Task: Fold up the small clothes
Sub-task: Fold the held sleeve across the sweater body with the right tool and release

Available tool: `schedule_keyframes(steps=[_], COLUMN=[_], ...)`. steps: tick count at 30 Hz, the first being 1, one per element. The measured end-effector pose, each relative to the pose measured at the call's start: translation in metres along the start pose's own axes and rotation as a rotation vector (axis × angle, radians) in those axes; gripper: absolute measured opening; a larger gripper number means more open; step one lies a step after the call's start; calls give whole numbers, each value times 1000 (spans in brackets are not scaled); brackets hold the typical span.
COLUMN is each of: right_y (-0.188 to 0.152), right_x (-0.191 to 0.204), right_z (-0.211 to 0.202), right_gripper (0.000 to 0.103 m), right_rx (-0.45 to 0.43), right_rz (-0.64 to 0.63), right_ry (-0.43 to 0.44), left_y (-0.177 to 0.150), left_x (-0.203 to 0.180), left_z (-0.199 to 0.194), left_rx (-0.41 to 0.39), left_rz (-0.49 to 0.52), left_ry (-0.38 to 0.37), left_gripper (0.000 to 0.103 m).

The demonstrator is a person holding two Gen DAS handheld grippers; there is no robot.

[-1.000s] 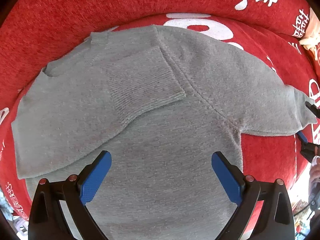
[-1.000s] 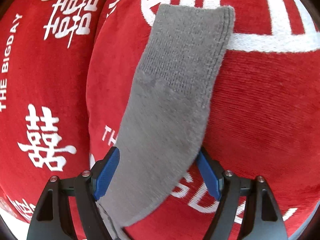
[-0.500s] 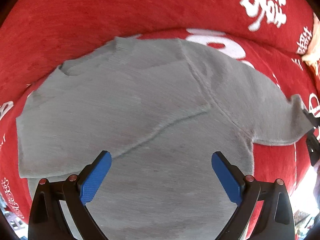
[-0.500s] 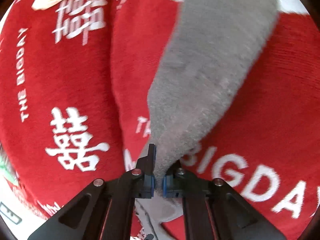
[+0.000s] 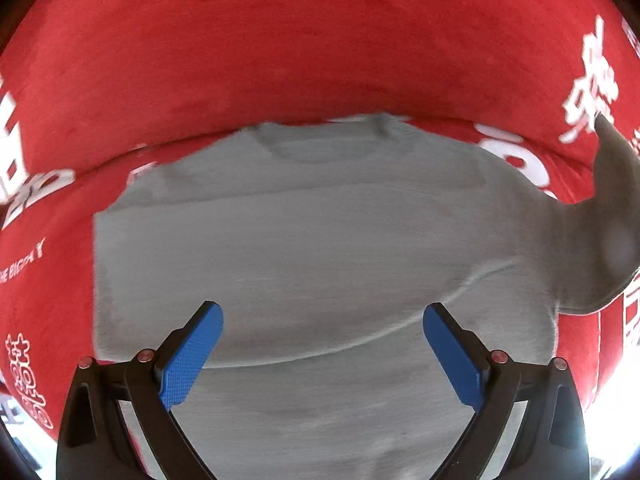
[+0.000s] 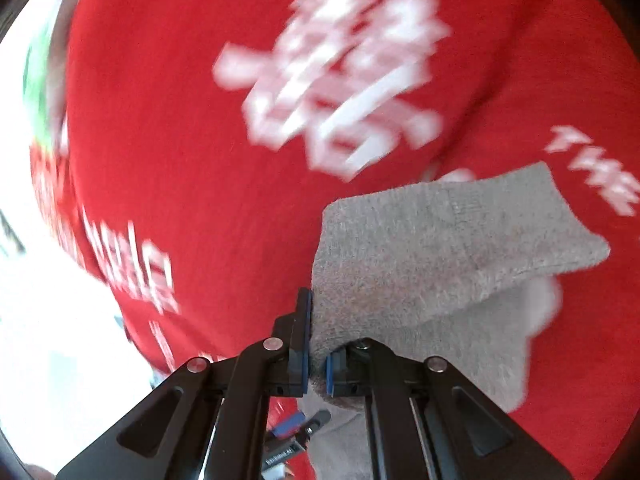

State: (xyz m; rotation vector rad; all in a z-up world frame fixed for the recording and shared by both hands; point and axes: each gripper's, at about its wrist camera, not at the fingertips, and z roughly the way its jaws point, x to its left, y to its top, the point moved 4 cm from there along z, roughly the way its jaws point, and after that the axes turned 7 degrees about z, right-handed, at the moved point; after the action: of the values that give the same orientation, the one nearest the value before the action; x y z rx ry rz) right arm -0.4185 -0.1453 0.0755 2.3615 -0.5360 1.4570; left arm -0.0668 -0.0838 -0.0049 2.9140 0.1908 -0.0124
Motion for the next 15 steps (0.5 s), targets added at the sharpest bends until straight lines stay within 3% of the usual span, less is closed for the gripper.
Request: schedule_keyframes(steps=[3, 6, 10, 11, 13, 15], right_y=[-36, -78, -127, -137, -151, -155], right_x=[36, 43, 25, 16, -1, -14], right_z=[59, 115, 172, 183, 192, 186], right_gripper=[6, 6, 6, 10, 10, 12], right_rx=[107, 203, 312, 337, 366, 347], right_rz=[-122, -167, -179, -176, -138, -69], right_ry=[-36, -104, -254, -302, -384, -393], left_y=[-9, -18, -32, -37, -41, -44], left_x=[33, 64, 98, 108, 121, 130], left_z=[-2, 3, 8, 9, 10, 10], left_rx=[1, 16, 42, 50, 55, 50], left_rz=[-35, -63, -111, -123, -134, -138], left_ry=[12, 36, 30, 27, 24, 23], left_gripper=[101, 101, 101, 101, 101, 101])
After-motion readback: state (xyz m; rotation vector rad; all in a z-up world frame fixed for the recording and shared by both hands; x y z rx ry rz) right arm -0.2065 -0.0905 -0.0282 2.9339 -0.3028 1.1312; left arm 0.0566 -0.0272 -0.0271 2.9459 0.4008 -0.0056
